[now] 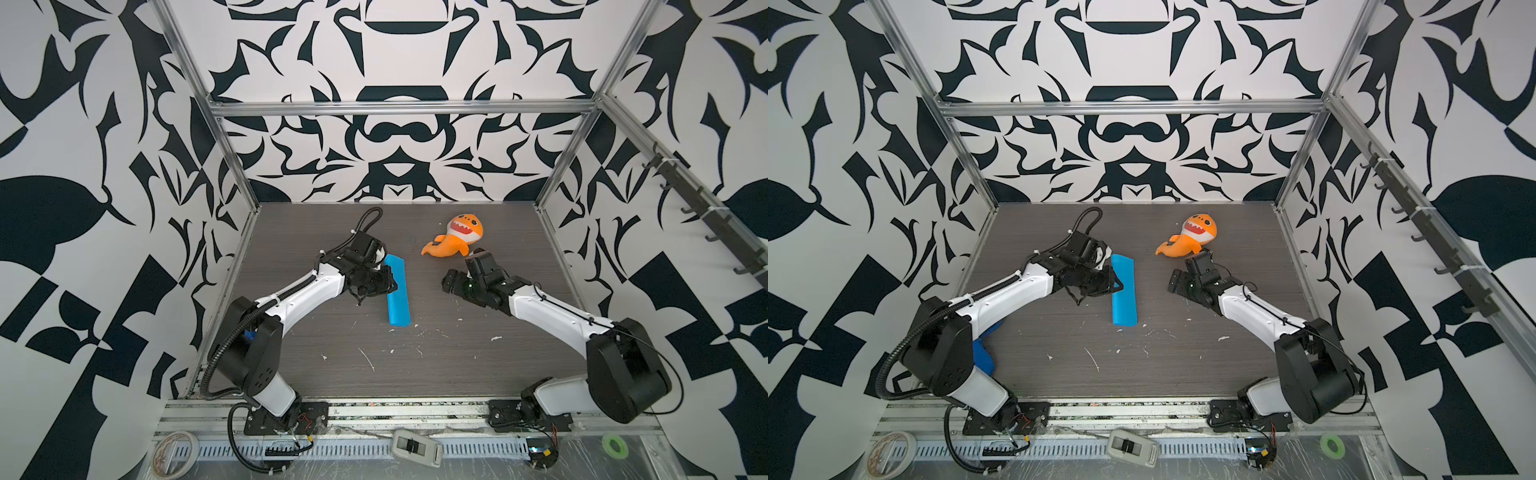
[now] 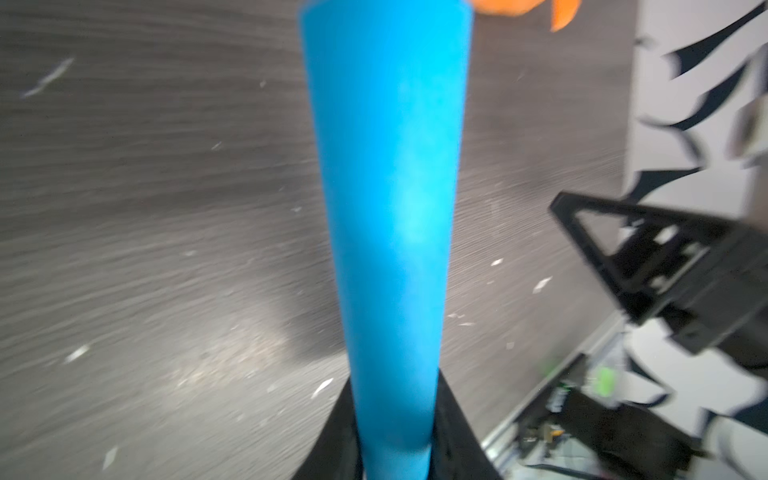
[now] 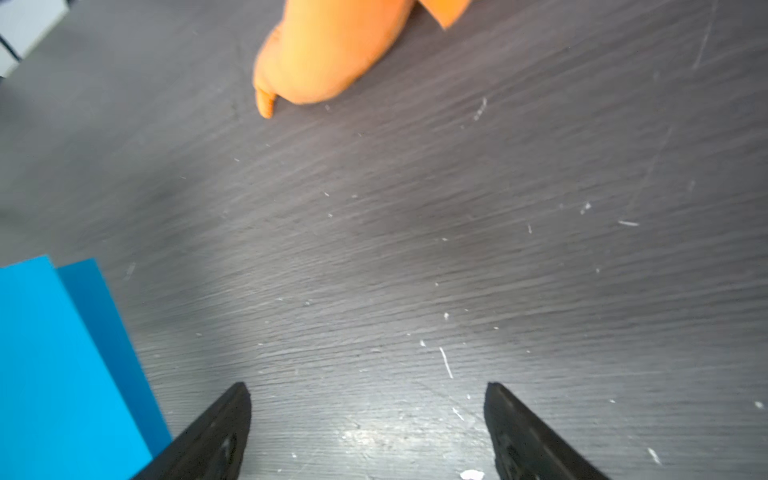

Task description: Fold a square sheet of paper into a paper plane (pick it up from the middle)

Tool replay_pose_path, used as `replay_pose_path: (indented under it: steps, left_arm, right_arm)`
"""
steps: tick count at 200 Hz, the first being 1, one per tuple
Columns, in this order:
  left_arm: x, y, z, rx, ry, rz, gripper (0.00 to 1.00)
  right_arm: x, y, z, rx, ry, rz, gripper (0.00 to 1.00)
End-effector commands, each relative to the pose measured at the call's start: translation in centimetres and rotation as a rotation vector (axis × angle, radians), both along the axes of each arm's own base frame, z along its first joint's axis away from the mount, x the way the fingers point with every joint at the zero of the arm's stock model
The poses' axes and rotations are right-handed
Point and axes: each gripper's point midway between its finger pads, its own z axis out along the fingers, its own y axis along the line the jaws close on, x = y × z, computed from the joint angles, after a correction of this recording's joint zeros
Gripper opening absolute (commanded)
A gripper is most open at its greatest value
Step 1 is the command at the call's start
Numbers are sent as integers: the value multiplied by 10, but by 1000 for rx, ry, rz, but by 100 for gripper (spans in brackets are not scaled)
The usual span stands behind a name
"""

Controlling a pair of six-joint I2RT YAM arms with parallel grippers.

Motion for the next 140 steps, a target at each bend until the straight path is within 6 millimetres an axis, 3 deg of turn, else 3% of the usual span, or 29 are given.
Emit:
replay_pose_path:
  steps: [1,38,65,97,140]
  left_arm:
    - [3,-15,-9,-146,100,8,28]
    - [9,-9,-53,-77,184,34,31]
    - [6,6,-80,30,211,49,32]
    - [1,16,-95,96,227,40,33]
    - [0,21,-107,141,248,45,33]
  right_arm:
    - [6,11,13,42,-62,61,91]
    - [3,32,2,77,-4,188,86]
    - [1,48,-5,98,28,258,82]
    - [0,64,-11,87,51,313,77]
    - [1,94,-16,101,79,402,60]
